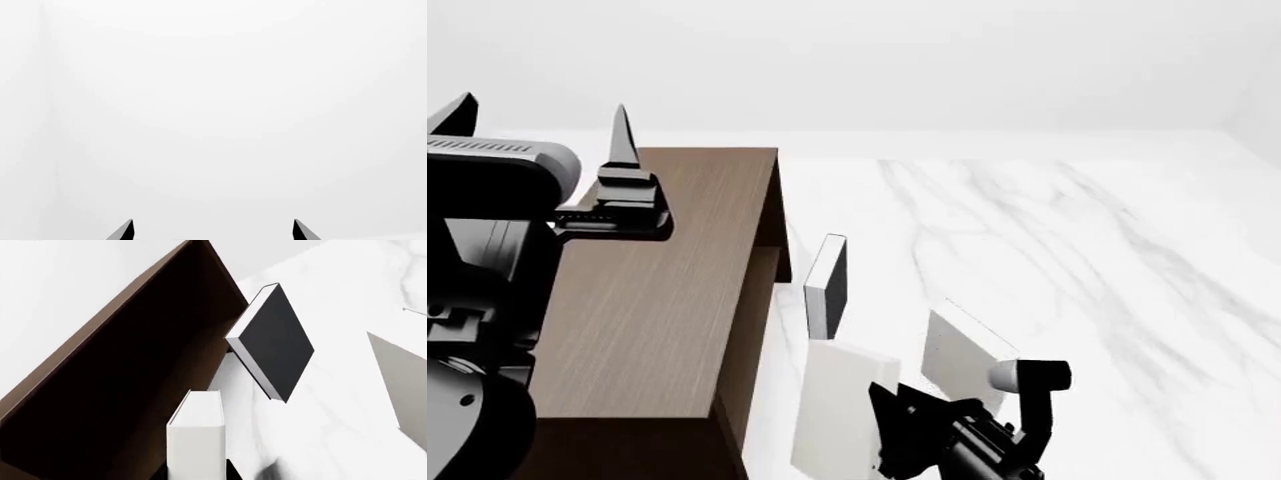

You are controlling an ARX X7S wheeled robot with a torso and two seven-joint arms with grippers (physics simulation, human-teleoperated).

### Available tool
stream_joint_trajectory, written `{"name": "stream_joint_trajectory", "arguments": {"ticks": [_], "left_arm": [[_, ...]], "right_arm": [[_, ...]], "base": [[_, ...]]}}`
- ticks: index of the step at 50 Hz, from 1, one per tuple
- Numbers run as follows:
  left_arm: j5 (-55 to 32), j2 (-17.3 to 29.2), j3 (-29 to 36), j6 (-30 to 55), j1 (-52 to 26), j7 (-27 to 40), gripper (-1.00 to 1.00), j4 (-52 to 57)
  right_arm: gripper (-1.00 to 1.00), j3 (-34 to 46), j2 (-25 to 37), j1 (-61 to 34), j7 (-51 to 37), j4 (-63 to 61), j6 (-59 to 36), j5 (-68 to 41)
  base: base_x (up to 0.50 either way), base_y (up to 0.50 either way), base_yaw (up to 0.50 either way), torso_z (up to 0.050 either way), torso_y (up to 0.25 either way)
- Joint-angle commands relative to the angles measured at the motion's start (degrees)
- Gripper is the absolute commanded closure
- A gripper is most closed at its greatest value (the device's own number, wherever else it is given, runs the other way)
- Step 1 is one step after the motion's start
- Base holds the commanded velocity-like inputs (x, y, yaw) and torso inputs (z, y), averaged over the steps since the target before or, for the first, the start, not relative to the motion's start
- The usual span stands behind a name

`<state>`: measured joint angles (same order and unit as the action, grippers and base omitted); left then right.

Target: Pick up the book on the right and place it under the cabinet shelf.

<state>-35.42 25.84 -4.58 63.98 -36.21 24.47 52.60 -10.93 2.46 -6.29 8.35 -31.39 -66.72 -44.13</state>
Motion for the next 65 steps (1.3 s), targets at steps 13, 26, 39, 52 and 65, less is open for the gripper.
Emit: {"name": "stream_joint_trajectory", "arguments": {"ticks": [13, 26, 39, 52, 65], "left_arm": [[0.3, 0.7, 0.6, -2.0, 1.3, 0.5, -1.00, -0.8], [-0.3, 1.0, 0.6, -1.9, 1.3, 0.8, -1.00, -0.5], [-1.0, 1.1, 0.5, -1.9, 1.3, 1.2, -1.00, -0.4], [-1.9, 1.3, 0.2, -1.4, 0.7, 1.7, -1.00, -0.1], [-2.0, 1.7, 0.2, -2.3, 1.3, 1.8, -1.00, -0.2]], "right_arm": [[1.00, 4.6, 0.0, -1.5, 1.1, 12.7, 8.0, -1.3], [1.00, 6.7, 0.1, -2.7, 1.1, 19.9, 12.0, -0.2], [1.00, 8.9, -0.3, -5.7, -0.5, 25.6, 16.4, 1.2], [1.00, 12.7, 0.3, -6.8, -4.1, 28.0, 20.0, 4.6], [1.00, 16.3, 1.5, -5.4, -5.1, 28.6, 22.5, 6.8]], "base": [[0.00, 0.00, 0.00, 0.000, 0.001], [0.00, 0.00, 0.00, 0.000, 0.001], [0.00, 0.00, 0.00, 0.000, 0.000], [0.00, 0.00, 0.00, 0.000, 0.000], [0.00, 0.00, 0.00, 0.000, 0.000]]}}
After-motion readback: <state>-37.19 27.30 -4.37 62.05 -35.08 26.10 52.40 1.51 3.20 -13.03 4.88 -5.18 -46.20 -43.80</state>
